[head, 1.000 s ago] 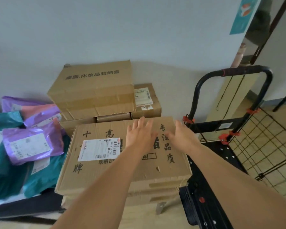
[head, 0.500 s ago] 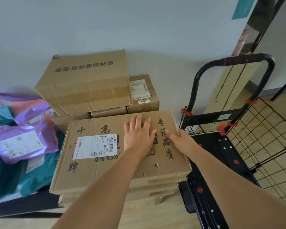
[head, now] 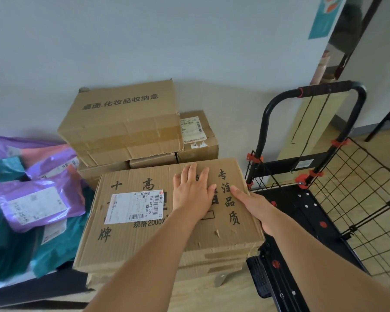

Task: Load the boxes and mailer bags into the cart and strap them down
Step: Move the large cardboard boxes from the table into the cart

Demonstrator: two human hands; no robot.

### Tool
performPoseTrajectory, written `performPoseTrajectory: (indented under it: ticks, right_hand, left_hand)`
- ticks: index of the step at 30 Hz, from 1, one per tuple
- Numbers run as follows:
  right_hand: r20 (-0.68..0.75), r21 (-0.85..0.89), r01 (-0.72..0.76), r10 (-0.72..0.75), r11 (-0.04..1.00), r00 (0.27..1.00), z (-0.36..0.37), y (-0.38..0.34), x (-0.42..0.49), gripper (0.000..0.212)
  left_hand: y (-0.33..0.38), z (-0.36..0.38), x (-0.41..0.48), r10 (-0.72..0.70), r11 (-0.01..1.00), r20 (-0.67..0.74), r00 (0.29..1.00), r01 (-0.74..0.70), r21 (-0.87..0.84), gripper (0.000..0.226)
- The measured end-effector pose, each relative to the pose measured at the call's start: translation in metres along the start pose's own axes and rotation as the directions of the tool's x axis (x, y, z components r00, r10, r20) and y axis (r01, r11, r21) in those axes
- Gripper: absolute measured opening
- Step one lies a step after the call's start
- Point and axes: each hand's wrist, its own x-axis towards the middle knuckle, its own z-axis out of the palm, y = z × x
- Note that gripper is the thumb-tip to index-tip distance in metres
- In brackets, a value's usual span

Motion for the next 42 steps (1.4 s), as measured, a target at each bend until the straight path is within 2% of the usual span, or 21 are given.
performPoseTrajectory:
  ticks: [8,16,22,26,30,34,37,42]
  right_hand:
    - [-0.051,-0.024,0.021,-0.022,0.999,0.998,-0.016,-0.009,-0.038,0.051]
    - [-0.206,0.077,0.047,-0.030,0.996,0.978,-0.057,0.010,-0.096,0.051]
    - [-0.293,0.143,0.064,-0.019,0.988,0.956,-0.080,0.042,-0.135,0.051]
    - [-0.351,0.164,0.053,0.008,0.985,0.936,-0.110,0.061,-0.156,0.057]
    - [-0.386,0.200,0.082,0.002,0.976,0.922,-0.144,0.078,-0.167,0.056]
    - [-0.401,0.184,0.067,0.013,0.981,0.916,-0.184,0.089,-0.176,0.055]
    - [-0.414,0.149,0.050,0.017,0.988,0.910,-0.225,0.100,-0.184,0.056]
    - [-0.466,0.058,-0.004,0.030,0.998,0.884,-0.299,0.118,-0.189,0.062]
  left_hand:
    - [0.007,-0.024,-0.014,0.034,0.998,-0.083,0.996,-0.038,-0.054,0.060]
    - [-0.009,-0.045,-0.026,-0.116,0.988,-0.170,0.979,0.095,-0.124,0.056]
    - [0.029,-0.050,-0.038,-0.058,0.990,-0.214,0.975,0.029,-0.138,0.059]
    - [0.042,-0.061,-0.033,-0.117,0.991,-0.239,0.964,0.098,-0.093,0.069]
    - [0.059,-0.067,-0.030,-0.229,0.966,-0.188,0.955,0.199,-0.165,0.085]
    - [0.100,-0.061,-0.034,-0.275,0.950,-0.159,0.948,0.243,-0.196,0.095]
    - [0.133,-0.056,-0.035,-0.375,0.897,-0.103,0.921,0.333,-0.291,0.104]
    - [0.209,-0.034,-0.042,-0.423,0.851,-0.018,0.906,0.390,-0.352,0.101]
